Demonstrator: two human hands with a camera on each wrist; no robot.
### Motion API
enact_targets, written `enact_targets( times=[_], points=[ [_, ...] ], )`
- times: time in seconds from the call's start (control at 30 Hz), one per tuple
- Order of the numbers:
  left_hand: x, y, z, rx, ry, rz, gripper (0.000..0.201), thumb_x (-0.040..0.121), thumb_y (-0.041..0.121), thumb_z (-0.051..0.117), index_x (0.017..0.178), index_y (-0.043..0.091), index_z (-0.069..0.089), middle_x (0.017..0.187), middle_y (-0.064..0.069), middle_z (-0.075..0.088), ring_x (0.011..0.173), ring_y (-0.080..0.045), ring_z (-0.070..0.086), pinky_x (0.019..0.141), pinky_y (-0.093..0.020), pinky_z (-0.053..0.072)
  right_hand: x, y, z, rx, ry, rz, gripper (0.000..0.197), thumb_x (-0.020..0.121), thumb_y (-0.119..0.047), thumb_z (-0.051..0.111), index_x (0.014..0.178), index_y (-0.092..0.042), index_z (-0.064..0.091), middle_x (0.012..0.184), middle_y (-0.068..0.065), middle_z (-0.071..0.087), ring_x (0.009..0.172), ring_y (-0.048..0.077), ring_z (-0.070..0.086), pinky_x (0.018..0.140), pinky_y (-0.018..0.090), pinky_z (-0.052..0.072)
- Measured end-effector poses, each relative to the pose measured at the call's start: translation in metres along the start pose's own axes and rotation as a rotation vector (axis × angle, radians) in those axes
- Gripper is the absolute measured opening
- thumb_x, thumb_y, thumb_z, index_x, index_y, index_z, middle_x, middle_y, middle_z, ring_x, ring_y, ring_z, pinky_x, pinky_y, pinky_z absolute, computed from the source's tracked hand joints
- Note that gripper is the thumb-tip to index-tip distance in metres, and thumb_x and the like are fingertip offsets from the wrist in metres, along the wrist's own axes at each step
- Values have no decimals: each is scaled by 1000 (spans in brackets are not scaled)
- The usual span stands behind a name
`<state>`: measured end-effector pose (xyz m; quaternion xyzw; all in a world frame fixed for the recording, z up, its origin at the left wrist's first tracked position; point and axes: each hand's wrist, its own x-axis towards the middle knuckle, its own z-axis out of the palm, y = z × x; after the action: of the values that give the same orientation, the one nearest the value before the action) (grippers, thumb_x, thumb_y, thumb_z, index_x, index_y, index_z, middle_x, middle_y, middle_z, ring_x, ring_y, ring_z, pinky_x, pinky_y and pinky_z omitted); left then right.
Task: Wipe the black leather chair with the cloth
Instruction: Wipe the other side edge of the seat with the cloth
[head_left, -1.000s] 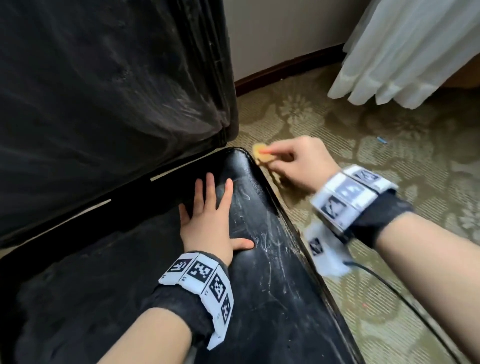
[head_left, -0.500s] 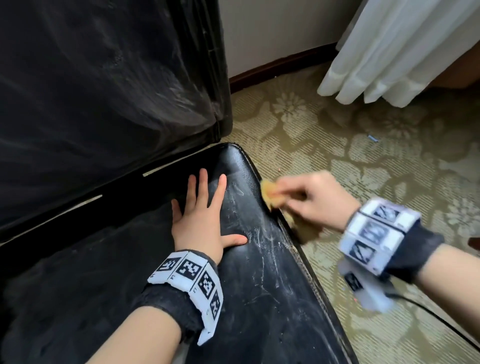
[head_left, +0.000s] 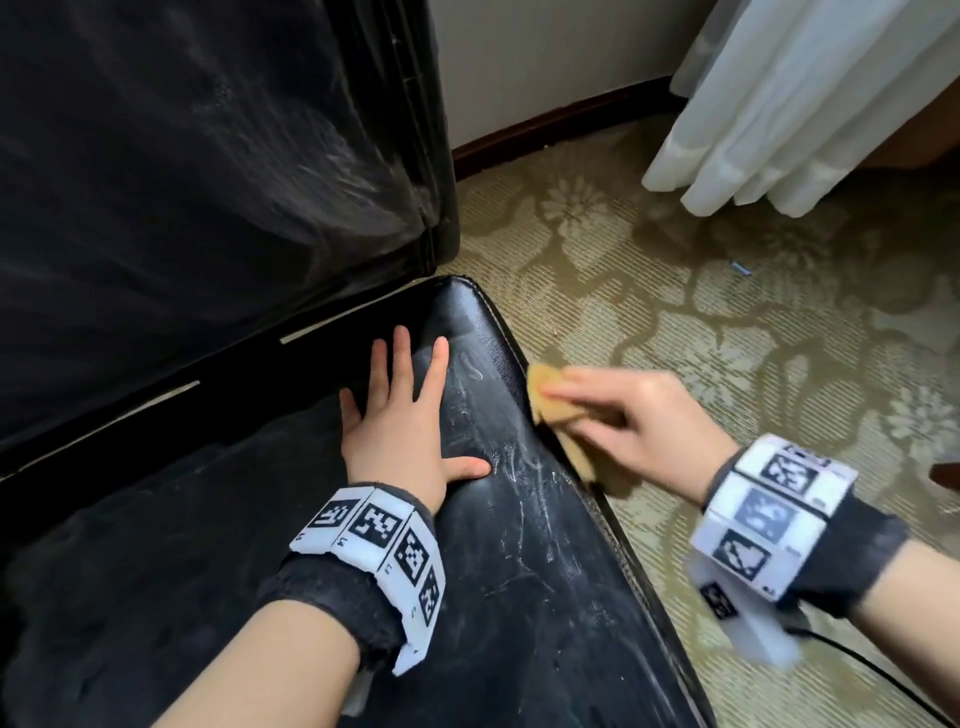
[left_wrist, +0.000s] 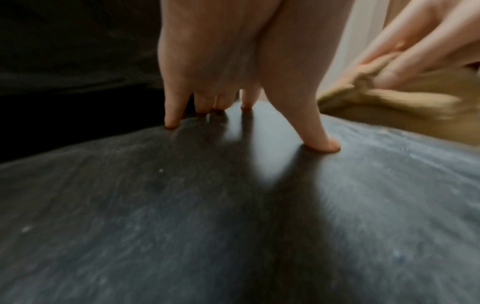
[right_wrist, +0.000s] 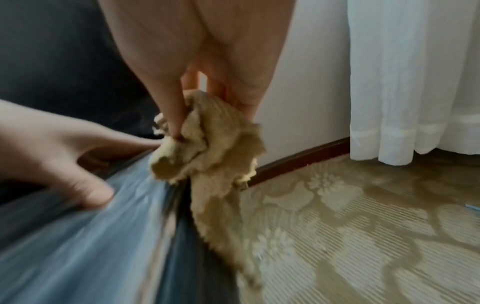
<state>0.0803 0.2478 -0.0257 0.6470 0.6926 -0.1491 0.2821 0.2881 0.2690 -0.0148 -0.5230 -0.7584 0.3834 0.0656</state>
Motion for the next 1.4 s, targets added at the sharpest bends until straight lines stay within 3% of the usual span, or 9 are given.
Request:
enact_targets(
  times=[0.17, 0.37, 0.43, 0.5, 0.53, 0.67, 0.97, 1.17, 1.4],
  points=[
    [-18, 13, 17, 66, -4, 94, 120, 63, 69, 62, 139, 37, -26, 148, 2, -36, 139, -20, -26, 113, -54, 6, 10, -3, 41, -33, -102, -43, 68, 85, -31, 64, 142, -31, 29, 157, -7, 7, 142, 10, 19, 111, 16, 16],
    [-17, 14, 20, 106, -28, 67, 124, 59, 73, 60, 138, 37, -29, 148, 2, -38, 139, -20, -28, 113, -53, 5, -44, 14, 49, 2, -52, -40, 51, 87, -38, 53, 137, -30, 43, 153, -10, 22, 137, 11, 33, 111, 28, 32],
    [-18, 17, 20, 113, -32, 63, 124, 60, 72, 60, 138, 36, -29, 148, 1, -38, 139, -21, -28, 113, -54, 5, -67, 13, 43, -11, -109, -28, 50, 85, -51, 39, 133, -36, 46, 151, -15, 24, 127, -7, 41, 107, 21, 35],
    [-19, 19, 22, 132, -22, 60, 124, 61, 72, 60, 138, 35, -29, 148, 0, -37, 139, -22, -27, 114, -54, 6, -65, 11, 28, -8, -137, -22, 46, 86, -49, 39, 127, -35, 53, 146, -16, 31, 92, -34, 45, 98, 8, 33],
    [-20, 20, 23, 138, -17, 56, 123, 61, 71, 59, 138, 34, -29, 148, 0, -37, 139, -22, -27, 114, -54, 6, -54, 8, 20, -6, -118, -27, 42, 87, -44, 44, 125, -32, 56, 142, -17, 34, 88, -33, 48, 98, 7, 33],
    [-22, 18, 23, 155, -16, 60, 122, 63, 73, 57, 138, 34, -30, 148, 0, -36, 140, -22, -25, 114, -51, 8, -6, -3, 26, -32, -29, 18, 41, 90, -27, 56, 131, -28, 51, 147, -14, 32, 130, 6, 43, 111, 22, 31],
    [-24, 19, 29, 138, 7, 84, 122, 60, 73, 58, 139, 35, -28, 150, 0, -34, 141, -21, -23, 114, -52, 7, -133, 21, 50, -85, -94, 44, 43, 87, -42, 42, 127, -32, 55, 143, -12, 41, 118, 2, 52, 103, -5, 13],
    [-24, 16, 30, 128, 21, 101, 120, 61, 73, 57, 140, 36, -26, 150, 0, -33, 141, -21, -22, 114, -51, 7, -76, 18, 57, -3, 31, 68, 50, 83, -8, 64, 130, -24, 53, 145, -5, 38, 123, 19, 53, 105, 36, 43],
    [-26, 17, 29, 87, 5, 111, 122, 60, 71, 62, 140, 38, -24, 151, 4, -32, 141, -18, -23, 114, -51, 5, -180, 21, 71, -65, -60, 89, 53, 79, -28, 58, 131, -36, 48, 141, -4, 44, 121, 14, 52, 101, 25, 38]
  ],
)
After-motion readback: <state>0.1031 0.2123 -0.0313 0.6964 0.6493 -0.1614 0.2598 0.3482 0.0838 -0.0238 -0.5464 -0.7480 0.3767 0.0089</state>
